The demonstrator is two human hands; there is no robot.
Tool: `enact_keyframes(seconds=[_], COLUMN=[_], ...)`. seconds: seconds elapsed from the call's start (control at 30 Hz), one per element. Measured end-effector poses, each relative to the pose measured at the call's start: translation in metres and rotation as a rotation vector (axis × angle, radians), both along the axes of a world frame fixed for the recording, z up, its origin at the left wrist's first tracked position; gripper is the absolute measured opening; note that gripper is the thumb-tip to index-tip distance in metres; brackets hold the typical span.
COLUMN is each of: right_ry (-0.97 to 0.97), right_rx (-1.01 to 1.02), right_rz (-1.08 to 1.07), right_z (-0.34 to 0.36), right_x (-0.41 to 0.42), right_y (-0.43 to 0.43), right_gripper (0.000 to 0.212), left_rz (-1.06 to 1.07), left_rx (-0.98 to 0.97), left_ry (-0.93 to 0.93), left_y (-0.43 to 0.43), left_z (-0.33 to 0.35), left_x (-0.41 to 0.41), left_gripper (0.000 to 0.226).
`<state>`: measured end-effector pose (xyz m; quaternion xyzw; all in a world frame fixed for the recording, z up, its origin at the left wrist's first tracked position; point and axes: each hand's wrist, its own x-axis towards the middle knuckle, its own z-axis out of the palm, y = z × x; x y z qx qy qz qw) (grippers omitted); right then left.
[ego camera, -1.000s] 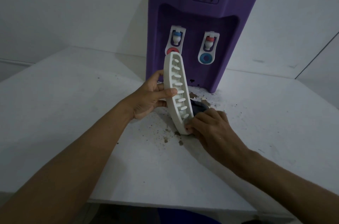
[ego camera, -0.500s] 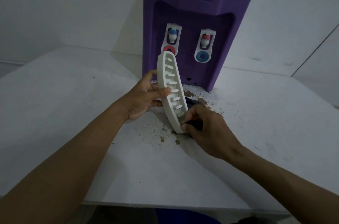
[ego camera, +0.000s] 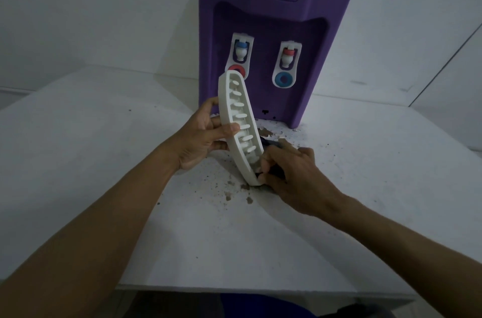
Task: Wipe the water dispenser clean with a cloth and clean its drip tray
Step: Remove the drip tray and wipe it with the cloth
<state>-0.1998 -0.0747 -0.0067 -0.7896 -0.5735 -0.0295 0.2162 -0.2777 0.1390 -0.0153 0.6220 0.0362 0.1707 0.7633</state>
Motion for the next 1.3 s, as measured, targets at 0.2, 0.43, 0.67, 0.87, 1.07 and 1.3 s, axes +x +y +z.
enact_keyframes(seconds=[0.2,0.43,0.67,0.87,1.07,1.3], right_ry=[0.453,-0.309,-0.295,-0.319,-0.23,-0.349], right_rx=[0.127,0.066,-0.202,-0.171,-0.277,-0.307], right_rz=[-0.02,-0.286,-0.172,-0.081,0.1,0.128], right_z=[0.006,0.001,-0.007,0.002,0.019,0.027], right_x=[0.011,0.029,0.021,0.038,0.057,0.076], right_y=[-0.009,-0.004,0.017,0.019,0.015,0.033], right_gripper=[0.01,0.021,0.068,0.057,0.055,0.056], left_rz=[0.012,0.111,0.108,0.089,-0.101,-0.347], left_rx=[-0.009,-0.043,-0.083,-0.142,-0.183,0.167], left_ry=[0.017,0.0,-0.005,0.093,0.332,0.506], left_y=[0.003,0.021,0.023,0.042,0.056,0.043], left_z=[-0.002,-0.008,-0.009,0.0,0.01,-0.006], left_x=[0.0,-0.004,-0.005,-0.02,-0.033,-0.023], left_gripper=[0.06,0.056,0.058,0.091,0.087,0.068])
